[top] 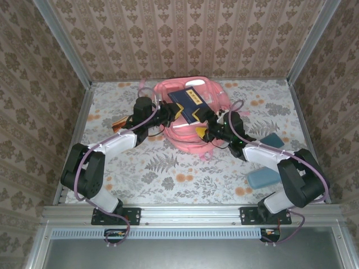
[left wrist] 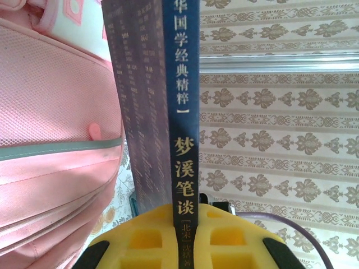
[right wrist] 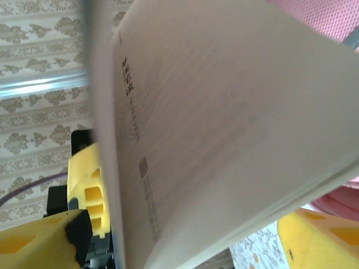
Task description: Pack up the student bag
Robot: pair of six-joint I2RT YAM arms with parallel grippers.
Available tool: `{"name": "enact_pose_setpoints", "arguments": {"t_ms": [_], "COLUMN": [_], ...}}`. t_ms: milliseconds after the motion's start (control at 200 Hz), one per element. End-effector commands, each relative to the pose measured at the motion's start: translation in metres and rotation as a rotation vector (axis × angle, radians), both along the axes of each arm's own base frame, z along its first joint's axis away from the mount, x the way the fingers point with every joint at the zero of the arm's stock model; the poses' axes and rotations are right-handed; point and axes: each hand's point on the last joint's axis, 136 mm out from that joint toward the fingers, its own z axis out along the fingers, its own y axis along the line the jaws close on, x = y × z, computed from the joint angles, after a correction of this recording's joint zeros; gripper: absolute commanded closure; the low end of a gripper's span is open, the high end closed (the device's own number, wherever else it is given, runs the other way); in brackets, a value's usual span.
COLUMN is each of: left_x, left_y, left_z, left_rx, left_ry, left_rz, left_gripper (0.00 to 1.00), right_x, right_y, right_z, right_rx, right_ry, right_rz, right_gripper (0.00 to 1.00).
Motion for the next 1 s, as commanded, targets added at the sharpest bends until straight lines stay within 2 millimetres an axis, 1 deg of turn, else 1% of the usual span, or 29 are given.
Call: {"name": "enact_pose_setpoints", "arguments": {"t_ms": [0, 110, 185, 265, 300, 350, 360, 395, 400, 445, 485, 510, 535, 545, 555, 605, 640, 665, 695, 770, 855, 905, 995], "left_x": [0.002, 0.0, -0.002, -0.004, -0.005, -0.007, -0.007, -0.009, -0.009, -0.012, -0.015, -0.017, -0.02, -0.02, -0.022, -0.027, -0.031, -0.034, -0.036, -0.043, -0.045, -0.046, -0.047], "left_y": [-0.002, -0.001, 0.0, 0.001, 0.0, 0.0, 0.0, 0.0, 0.0, 0.0, -0.001, -0.001, 0.0, 0.0, 0.001, 0.003, 0.007, 0.01, 0.015, 0.027, 0.039, 0.042, 0.039], "left_z": [0.031, 0.03, 0.024, 0.02, 0.021, 0.022, 0.021, 0.022, 0.021, 0.022, 0.019, 0.017, 0.016, 0.015, 0.013, 0.007, -0.003, -0.007, -0.013, -0.025, -0.035, -0.037, -0.038], "left_rx": [-0.065, -0.061, -0.055, -0.052, -0.052, -0.043, -0.041, -0.025, -0.023, 0.0, 0.025, 0.041, 0.059, 0.068, 0.079, 0.134, 0.202, 0.252, 0.316, 0.473, 0.624, 0.682, 0.769], "left_ry": [-0.074, -0.07, -0.056, -0.048, -0.055, -0.069, -0.067, -0.079, -0.078, -0.087, -0.091, -0.093, -0.095, -0.097, -0.097, -0.087, -0.081, -0.086, -0.095, -0.121, -0.161, -0.196, -0.274], "left_rz": [0.008, 0.008, 0.007, 0.006, 0.0, -0.011, -0.012, -0.021, -0.024, -0.043, -0.063, -0.072, -0.084, -0.088, -0.094, -0.116, -0.132, -0.144, -0.155, -0.189, -0.223, -0.249, -0.317], "left_gripper": [0.96, 0.96, 0.96, 0.96, 0.96, 0.94, 0.94, 0.92, 0.91, 0.88, 0.84, 0.8, 0.73, 0.71, 0.68, 0.51, 0.39, 0.31, 0.25, 0.17, 0.13, 0.1, 0.06], "right_x": [0.021, 0.026, 0.028, 0.029, 0.029, 0.029, 0.029, 0.028, 0.027, 0.026, 0.023, 0.022, 0.022, 0.02, 0.018, 0.015, 0.013, 0.011, 0.008, 0.001, -0.008, -0.016, -0.028], "right_y": [-0.007, -0.014, -0.018, -0.02, -0.021, -0.024, -0.025, -0.028, -0.029, -0.033, -0.037, -0.039, -0.042, -0.044, -0.045, -0.052, -0.058, -0.062, -0.068, -0.081, -0.098, -0.11, -0.129], "right_z": [0.034, 0.034, 0.038, 0.04, 0.04, 0.039, 0.039, 0.036, 0.033, 0.031, 0.03, 0.029, 0.026, 0.035, 0.037, 0.04, 0.041, 0.043, 0.044, 0.046, 0.047, 0.048, 0.048], "right_rx": [0.068, 0.066, 0.067, 0.061, 0.056, 0.044, 0.039, 0.021, 0.013, -0.024, -0.071, -0.099, -0.13, -0.129, -0.136, -0.191, -0.23, -0.256, -0.293, -0.395, -0.52, -0.6, -0.716], "right_ry": [-0.09, -0.092, -0.098, -0.103, -0.105, -0.105, -0.101, -0.088, -0.08, -0.074, -0.068, -0.069, -0.069, -0.092, -0.097, -0.116, -0.126, -0.135, -0.142, -0.149, -0.149, -0.148, -0.141], "right_rz": [-0.095, -0.132, -0.149, -0.153, -0.158, -0.165, -0.171, -0.184, -0.185, -0.195, -0.201, -0.202, -0.203, -0.205, -0.207, -0.211, -0.21, -0.209, -0.209, -0.199, -0.178, -0.172, -0.173], "right_gripper": [0.19, 0.31, 0.37, 0.48, 0.55, 0.64, 0.67, 0.72, 0.72, 0.77, 0.83, 0.88, 0.91, 0.92, 0.93, 0.94, 0.95, 0.96, 0.96, 0.96, 0.96, 0.96, 0.96]}}
